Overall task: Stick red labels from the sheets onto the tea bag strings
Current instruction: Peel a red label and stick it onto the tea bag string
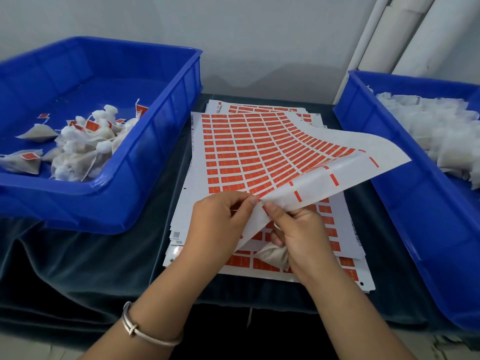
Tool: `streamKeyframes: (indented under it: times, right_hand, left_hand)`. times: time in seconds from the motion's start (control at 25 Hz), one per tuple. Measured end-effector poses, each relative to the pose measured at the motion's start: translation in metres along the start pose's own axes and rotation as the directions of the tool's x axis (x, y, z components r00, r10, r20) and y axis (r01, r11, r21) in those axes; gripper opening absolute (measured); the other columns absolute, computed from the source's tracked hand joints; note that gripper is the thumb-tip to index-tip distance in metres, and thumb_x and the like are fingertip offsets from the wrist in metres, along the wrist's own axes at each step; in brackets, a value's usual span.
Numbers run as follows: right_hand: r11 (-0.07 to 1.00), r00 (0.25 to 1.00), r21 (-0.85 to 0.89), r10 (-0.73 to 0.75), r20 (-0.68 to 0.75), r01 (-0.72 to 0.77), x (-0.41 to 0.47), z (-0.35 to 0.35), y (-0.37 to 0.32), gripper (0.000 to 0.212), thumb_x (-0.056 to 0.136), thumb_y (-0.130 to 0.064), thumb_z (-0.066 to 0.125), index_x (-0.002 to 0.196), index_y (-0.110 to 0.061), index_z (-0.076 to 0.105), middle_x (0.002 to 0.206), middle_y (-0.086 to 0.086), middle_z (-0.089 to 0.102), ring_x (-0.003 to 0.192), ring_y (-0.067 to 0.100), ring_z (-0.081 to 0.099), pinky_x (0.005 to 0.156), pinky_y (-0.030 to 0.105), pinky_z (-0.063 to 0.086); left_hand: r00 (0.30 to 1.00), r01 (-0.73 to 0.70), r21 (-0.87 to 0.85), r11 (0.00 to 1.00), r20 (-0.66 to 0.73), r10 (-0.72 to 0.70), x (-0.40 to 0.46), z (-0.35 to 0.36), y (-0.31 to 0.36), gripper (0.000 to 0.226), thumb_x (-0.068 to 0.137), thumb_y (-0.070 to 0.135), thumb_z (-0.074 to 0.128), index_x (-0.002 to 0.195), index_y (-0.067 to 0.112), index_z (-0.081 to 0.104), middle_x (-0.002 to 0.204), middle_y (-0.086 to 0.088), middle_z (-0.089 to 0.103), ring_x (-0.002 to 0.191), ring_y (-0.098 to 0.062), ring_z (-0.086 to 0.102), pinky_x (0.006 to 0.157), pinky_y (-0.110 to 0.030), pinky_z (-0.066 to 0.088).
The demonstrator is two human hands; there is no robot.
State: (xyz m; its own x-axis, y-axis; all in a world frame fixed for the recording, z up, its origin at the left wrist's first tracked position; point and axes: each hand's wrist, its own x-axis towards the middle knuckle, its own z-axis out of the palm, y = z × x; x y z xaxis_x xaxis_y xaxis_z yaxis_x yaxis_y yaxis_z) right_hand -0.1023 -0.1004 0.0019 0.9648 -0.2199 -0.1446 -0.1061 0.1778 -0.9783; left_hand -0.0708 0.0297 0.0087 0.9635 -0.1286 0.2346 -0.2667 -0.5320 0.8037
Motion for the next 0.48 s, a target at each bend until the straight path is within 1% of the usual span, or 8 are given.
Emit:
streamKeyframes:
  times: [0.04, 0.12, 0.16, 0.2, 0.28, 0.36, 0.44, 0.48]
  right_hand:
    - [1.0, 1.0, 0.005, 0.0, 0.0, 0.0, 0.0, -0.0002, 0.0001, 0.014, 0.083, -0.021, 0.065, 0.095, -0.023, 0.073, 0.062, -0.008, 0.065, 0.042, 0.003, 0.043, 0.042, 0.017, 0.037]
    - [1.0, 1.0, 0.018, 0.007, 0.004, -0.007, -0.0008, 0.0, -0.0004, 0.014, 0.083, -0.022, 0.065, 0.086, -0.031, 0.076, 0.064, -0.005, 0.066, 0.043, 0.004, 0.043, 0.043, 0.018, 0.037]
    - [1.0, 1.0, 0.019, 0.01, 0.007, -0.01, -0.0013, 0.0003, -0.0006, 0.016, 0.082, -0.023, 0.066, 0.082, -0.035, 0.076, 0.065, -0.004, 0.066, 0.043, 0.004, 0.043, 0.043, 0.018, 0.037]
    - [1.0, 1.0, 0.019, 0.01, 0.007, -0.01, -0.0018, 0.0004, -0.0008, 0.016, 0.081, -0.024, 0.066, 0.081, -0.037, 0.075, 0.065, -0.004, 0.066, 0.043, 0.004, 0.043, 0.043, 0.018, 0.038]
    - [1.0, 1.0, 0.017, 0.005, 0.004, -0.005, -0.0025, 0.0001, -0.001, 0.012, 0.08, -0.026, 0.067, 0.082, -0.034, 0.075, 0.061, -0.005, 0.064, 0.042, 0.004, 0.044, 0.043, 0.017, 0.039]
    - [1.0, 1.0, 0.013, 0.003, -0.006, -0.003, -0.0032, -0.0003, -0.0008, 0.011, 0.079, -0.027, 0.067, 0.088, -0.029, 0.074, 0.059, -0.01, 0.063, 0.042, 0.002, 0.048, 0.043, 0.015, 0.04]
    - [1.0, 1.0, 0.007, 0.006, -0.015, -0.006, -0.0041, -0.0016, -0.0005, 0.02, 0.075, -0.031, 0.067, 0.094, -0.025, 0.071, 0.056, -0.012, 0.062, 0.041, 0.002, 0.048, 0.043, 0.014, 0.04]
    - [1.0, 1.0, 0.005, 0.01, -0.017, -0.01, -0.0046, -0.0023, -0.0003, 0.026, 0.072, -0.034, 0.067, 0.095, -0.023, 0.071, 0.053, -0.011, 0.06, 0.04, 0.002, 0.045, 0.043, 0.015, 0.039]
  left_hand:
    - [1.0, -0.027, 0.022, 0.999, -0.009, 0.027, -0.0001, -0.0005, -0.0003, 0.022, 0.09, 0.037, 0.055, 0.098, 0.025, 0.071, 0.075, 0.031, 0.054, 0.072, 0.011, 0.055, 0.062, -0.004, 0.043]
    - [0.996, -0.088, 0.086, 0.992, -0.017, 0.09, -0.0006, -0.0011, -0.001, 0.021, 0.09, 0.035, 0.055, 0.097, 0.023, 0.07, 0.078, 0.023, 0.058, 0.068, 0.009, 0.053, 0.06, -0.003, 0.039]
    - [0.995, -0.1, 0.106, 0.989, -0.017, 0.102, -0.001, -0.0008, -0.0015, 0.02, 0.09, 0.036, 0.054, 0.095, 0.024, 0.069, 0.079, 0.02, 0.058, 0.068, 0.008, 0.051, 0.061, -0.003, 0.037]
    - [0.995, -0.092, 0.109, 0.99, -0.016, 0.094, -0.0016, 0.0001, -0.0019, 0.017, 0.09, 0.037, 0.053, 0.093, 0.027, 0.066, 0.079, 0.021, 0.057, 0.068, 0.007, 0.051, 0.062, -0.004, 0.036]
    - [1.0, 0.001, 0.059, 0.998, -0.023, 0.0, -0.0011, 0.0012, -0.0011, 0.011, 0.09, 0.039, 0.052, 0.082, 0.036, 0.058, 0.075, 0.025, 0.055, 0.067, 0.005, 0.055, 0.056, -0.005, 0.038]
    - [0.984, 0.172, -0.043, 0.984, -0.043, -0.174, 0.0024, 0.0026, -0.0021, 0.019, 0.091, 0.038, 0.052, 0.072, 0.038, 0.054, 0.071, 0.025, 0.057, 0.068, 0.006, 0.058, 0.045, -0.005, 0.039]
    - [0.948, 0.308, -0.154, 0.939, -0.034, -0.316, 0.0061, 0.0025, -0.0033, 0.022, 0.093, 0.037, 0.051, 0.071, 0.036, 0.056, 0.067, 0.026, 0.061, 0.069, 0.015, 0.056, 0.041, -0.005, 0.038]
    - [0.933, 0.347, -0.208, 0.914, -0.02, -0.359, 0.0075, 0.0022, -0.0037, 0.022, 0.093, 0.037, 0.05, 0.073, 0.036, 0.057, 0.068, 0.032, 0.061, 0.069, 0.018, 0.055, 0.044, -0.006, 0.038]
